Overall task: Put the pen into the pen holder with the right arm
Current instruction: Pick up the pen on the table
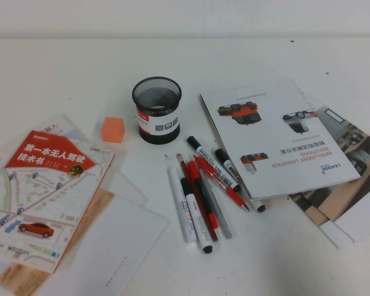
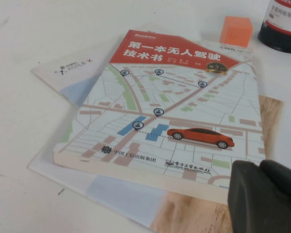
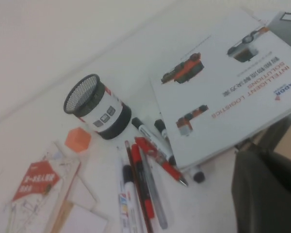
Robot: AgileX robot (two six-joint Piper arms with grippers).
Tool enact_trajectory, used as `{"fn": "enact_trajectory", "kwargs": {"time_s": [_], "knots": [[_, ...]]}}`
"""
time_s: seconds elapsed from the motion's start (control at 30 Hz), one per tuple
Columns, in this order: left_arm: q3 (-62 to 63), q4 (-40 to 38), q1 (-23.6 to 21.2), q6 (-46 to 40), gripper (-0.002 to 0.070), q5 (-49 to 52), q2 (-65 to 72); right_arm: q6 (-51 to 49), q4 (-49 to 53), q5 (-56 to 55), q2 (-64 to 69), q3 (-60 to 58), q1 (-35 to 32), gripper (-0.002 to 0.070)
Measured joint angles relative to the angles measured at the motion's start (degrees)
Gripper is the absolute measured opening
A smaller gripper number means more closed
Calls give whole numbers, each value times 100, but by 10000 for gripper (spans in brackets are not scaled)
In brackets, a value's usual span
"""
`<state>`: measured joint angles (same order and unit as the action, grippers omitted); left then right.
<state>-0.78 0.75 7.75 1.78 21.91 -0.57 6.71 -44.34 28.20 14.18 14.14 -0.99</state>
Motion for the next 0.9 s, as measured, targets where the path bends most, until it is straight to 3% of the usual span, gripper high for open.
{"fn": "enact_trajectory", "kwargs": {"time_s": [0.17, 0.33, 0.43, 0.63, 0.9], "knots": [[0, 0, 0, 0, -1, 0, 0, 94, -790, -199, 663, 248, 0, -20], [0, 0, 0, 0, -1, 0, 0, 816, -889, 1355, 1177, 587, 0, -20], [0, 0, 0, 0, -1, 0, 0, 825, -321, 2018, 1672, 1093, 0, -20], [0, 0, 0, 0, -1, 0, 0, 657, 1138, 2288, 2943, 2714, 0, -20], [0, 0, 0, 0, -1, 0, 0, 383, 2326, 2712, 4864, 4122, 0, -20]]}}
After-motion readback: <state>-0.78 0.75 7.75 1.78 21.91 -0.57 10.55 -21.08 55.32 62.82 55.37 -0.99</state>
